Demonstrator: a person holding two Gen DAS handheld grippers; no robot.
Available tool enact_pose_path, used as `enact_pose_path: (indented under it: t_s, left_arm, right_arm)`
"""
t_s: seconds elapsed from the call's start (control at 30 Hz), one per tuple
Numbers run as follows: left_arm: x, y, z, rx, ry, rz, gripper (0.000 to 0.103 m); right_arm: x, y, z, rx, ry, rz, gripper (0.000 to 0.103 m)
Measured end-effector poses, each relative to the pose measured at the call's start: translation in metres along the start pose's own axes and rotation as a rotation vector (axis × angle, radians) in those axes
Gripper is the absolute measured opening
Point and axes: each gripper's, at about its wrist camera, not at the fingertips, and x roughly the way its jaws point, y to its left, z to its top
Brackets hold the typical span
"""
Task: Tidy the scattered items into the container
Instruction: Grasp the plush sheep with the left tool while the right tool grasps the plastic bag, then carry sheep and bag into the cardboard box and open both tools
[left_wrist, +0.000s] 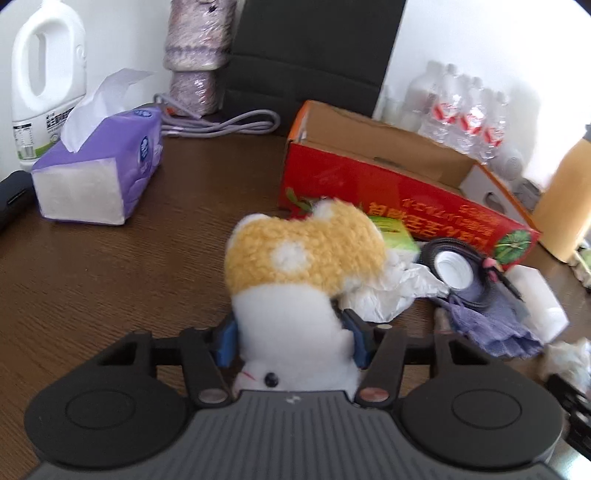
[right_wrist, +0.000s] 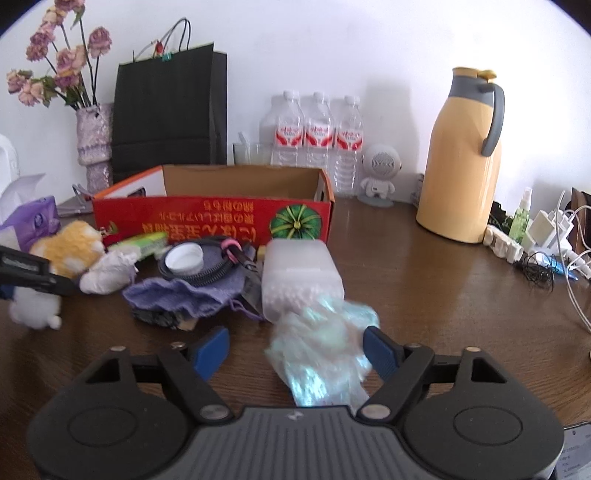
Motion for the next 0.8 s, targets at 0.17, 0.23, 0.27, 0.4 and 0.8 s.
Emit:
enact_pose_path:
  t_s: [0.17, 0.23, 0.27, 0.4, 0.8]
  left_arm:
    - [-0.039, -0.015, -0.020, 0.140, -0.102, 0.026, 0.050]
    - [-0.060, -0.020, -0.031, 0.174, -0.145, 0.027, 0.050]
    - [-0.072, -0.022, -0.037, 0.182, -0.164, 0.022, 0.050]
    - [-0.113, -0.029, -0.058, 0.193, -0.233, -0.005, 0.050]
    - [-0.188, -0.047, -0.108, 0.235, -0.364, -0.034, 0.050]
  right_arm:
    - [-0.002, 0.002, -0.005, -0.012, 0.004, 0.014, 0.033]
    - [-0.013, 0.002, -0.004, -0.005, -0.025, 0.025, 0.032]
    - [-0.020, 0.002, -0.004, -0.003, -0.044, 0.032, 0.032]
    - [-0.055, 0.006, -0.005, 0.002, -0.109, 0.081, 0.033]
    - [-0.160, 0.022, -0.053, 0.015, -0.362, 0.182, 0.033]
